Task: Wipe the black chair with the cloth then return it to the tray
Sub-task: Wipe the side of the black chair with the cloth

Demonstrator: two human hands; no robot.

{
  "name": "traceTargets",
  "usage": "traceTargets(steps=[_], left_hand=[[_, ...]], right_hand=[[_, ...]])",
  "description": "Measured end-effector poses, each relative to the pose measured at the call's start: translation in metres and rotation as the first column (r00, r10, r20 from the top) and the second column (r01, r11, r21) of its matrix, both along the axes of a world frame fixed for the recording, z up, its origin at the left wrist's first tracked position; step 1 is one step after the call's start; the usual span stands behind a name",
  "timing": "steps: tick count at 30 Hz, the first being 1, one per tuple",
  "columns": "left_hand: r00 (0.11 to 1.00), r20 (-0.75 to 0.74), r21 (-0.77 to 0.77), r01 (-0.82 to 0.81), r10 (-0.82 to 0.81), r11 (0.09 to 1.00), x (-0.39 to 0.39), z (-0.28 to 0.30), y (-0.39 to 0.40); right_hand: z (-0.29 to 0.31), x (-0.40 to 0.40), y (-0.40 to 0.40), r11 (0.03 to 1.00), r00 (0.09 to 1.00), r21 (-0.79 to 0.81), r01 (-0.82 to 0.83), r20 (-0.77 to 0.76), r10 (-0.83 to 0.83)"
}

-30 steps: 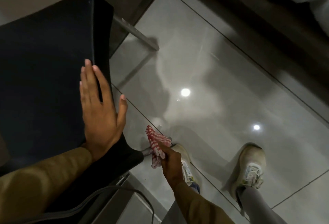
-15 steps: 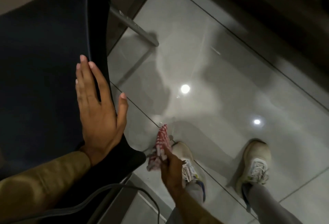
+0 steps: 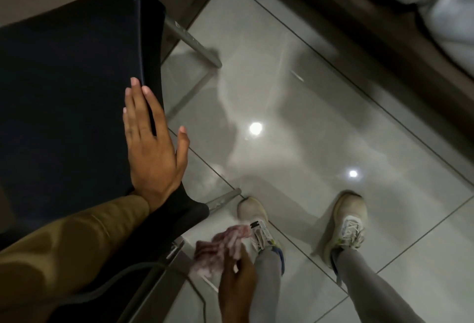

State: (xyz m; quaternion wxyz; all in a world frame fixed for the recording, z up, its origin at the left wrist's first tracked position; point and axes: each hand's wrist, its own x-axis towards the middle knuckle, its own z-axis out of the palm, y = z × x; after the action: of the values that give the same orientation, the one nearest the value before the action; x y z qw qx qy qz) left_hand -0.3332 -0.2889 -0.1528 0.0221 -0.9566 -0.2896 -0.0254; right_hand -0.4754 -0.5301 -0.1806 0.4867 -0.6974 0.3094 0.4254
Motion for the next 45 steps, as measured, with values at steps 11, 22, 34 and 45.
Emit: traceTargets(steps=[11,22,34,45], left_hand=[[0.999,-0.025,-0.019,-0.037,0.037,0.999,0.006,0.009,-0.007],[1.000,0.015,0.016,-0.012,0.011,1.000,0.002,0.002,-0.004],[1.000,0.019,-0.030,-0.022,0.022,0.999,0.004,0.005,-0.006],[0.999,-0.004,-0.047,-0.039,0.039,0.998,0.009,0.015,-0.012]], right_hand=[[-0.030,0.075,0.051,0.990,0.963,0.087,-0.108,0.256,0.082],[-0.036,0.104,0.051,0.972,0.973,0.084,-0.220,0.088,0.213],[-0.088,0.116,0.064,0.966,0.964,-0.042,-0.257,-0.087,0.252],[-0.024,0.089,0.047,0.968,0.970,0.097,-0.232,0.101,0.222]])
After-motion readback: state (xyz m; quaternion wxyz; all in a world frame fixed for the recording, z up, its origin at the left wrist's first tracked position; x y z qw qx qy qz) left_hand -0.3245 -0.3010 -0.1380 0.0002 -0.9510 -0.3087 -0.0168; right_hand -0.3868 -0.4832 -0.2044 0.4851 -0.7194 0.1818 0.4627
